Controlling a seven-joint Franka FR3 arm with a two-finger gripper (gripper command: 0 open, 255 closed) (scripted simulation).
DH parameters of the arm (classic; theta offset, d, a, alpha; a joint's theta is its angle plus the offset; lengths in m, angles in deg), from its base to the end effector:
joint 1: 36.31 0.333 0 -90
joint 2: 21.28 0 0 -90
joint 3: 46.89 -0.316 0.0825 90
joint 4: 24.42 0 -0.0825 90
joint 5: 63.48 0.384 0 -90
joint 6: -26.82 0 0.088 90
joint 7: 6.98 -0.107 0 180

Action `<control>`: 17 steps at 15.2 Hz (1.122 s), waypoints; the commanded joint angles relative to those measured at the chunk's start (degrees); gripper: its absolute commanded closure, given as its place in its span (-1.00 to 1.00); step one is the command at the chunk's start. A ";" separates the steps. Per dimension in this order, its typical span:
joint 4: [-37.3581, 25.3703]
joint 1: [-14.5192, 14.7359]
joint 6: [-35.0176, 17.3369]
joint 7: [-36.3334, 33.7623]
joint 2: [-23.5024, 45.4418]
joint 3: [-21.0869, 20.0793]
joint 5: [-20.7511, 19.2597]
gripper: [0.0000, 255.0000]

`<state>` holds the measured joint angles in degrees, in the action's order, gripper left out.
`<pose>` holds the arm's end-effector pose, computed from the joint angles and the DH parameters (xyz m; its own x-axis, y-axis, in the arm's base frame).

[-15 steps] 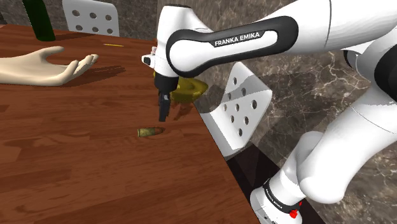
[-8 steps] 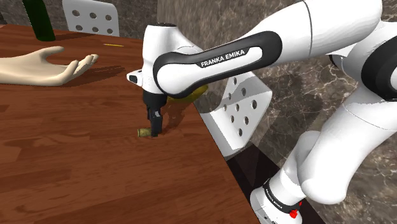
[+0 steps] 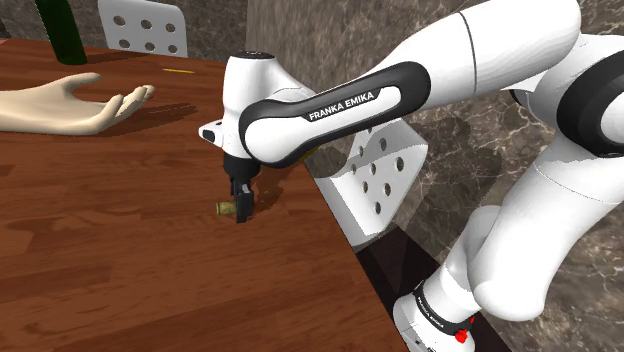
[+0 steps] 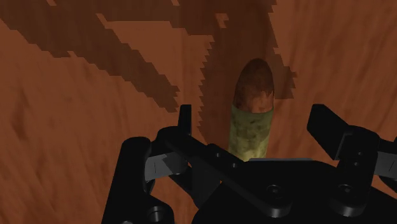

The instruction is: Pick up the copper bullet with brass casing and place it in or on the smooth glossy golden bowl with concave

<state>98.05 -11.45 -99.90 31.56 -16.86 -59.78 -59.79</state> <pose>0.4349 0.3382 0.3711 0.2757 0.9604 0.0407 0.9603 -0.2734 -0.0554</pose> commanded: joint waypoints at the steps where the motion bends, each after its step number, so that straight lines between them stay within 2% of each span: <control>1: 0.02 0.01 -0.04 -0.01 0.01 0.00 0.00 -1.00; 3: 0.01 0.00 -0.03 -0.01 0.01 0.00 0.00 -1.00; 4: 0.01 0.00 -0.03 -0.01 0.01 0.00 0.00 1.00; 13: 0.02 0.01 -0.04 -0.01 0.01 0.00 0.00 1.00; 17: -1.45 -0.06 2.91 0.05 -1.49 0.02 0.27 1.00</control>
<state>97.11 -11.46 -97.86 31.56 -18.01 -59.80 -59.58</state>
